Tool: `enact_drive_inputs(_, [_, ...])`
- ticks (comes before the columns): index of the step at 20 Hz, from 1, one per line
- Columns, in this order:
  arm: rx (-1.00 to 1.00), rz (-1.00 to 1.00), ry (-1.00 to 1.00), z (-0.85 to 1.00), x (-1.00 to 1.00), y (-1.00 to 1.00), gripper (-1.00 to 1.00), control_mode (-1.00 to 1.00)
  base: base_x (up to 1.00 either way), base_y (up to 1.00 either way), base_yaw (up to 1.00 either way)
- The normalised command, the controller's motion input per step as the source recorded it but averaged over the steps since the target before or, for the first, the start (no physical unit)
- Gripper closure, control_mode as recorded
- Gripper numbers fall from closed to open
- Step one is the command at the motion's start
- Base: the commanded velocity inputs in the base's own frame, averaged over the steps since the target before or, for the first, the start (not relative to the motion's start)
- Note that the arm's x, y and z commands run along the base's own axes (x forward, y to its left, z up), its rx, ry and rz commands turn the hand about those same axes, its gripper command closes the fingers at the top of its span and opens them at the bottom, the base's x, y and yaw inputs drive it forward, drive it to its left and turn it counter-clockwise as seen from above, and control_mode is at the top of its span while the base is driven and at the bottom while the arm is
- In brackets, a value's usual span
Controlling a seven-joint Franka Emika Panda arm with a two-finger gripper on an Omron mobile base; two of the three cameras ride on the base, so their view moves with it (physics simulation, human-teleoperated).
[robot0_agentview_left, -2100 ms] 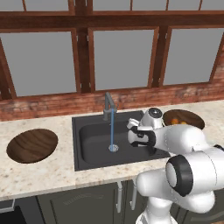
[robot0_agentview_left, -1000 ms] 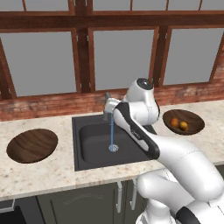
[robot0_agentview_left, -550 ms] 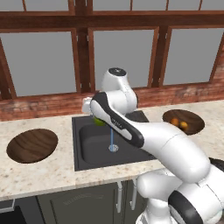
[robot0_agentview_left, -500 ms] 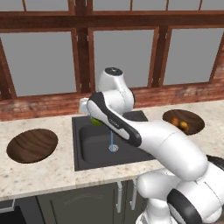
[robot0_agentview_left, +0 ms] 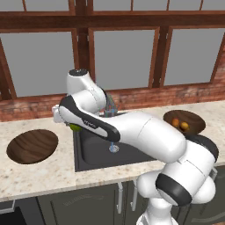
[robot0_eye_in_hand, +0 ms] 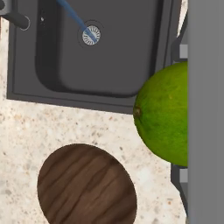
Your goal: Pick the mangos from the sink and place them in one bowl. Place the lime in the other bowl. Then turn off the sink faucet.
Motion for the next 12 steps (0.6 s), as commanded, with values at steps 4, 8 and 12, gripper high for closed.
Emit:
enact_drive_inputs(4, [-0.11, 0.11, 0.03, -0.13, 0.07, 0.62, 1.0, -1.0, 0.0, 0.0, 0.0])
enact_drive_inputs(8, [-0.09, 0.13, 0.01, -0.22, 0.22, 0.55, 1.0, -1.0, 0.0, 0.0, 0.0])
enact_drive_inputs(12, [-0.06, 0.11, 0.0, -0.41, 0.32, 0.41, 1.0, -1.0, 0.0, 0.0, 0.0])
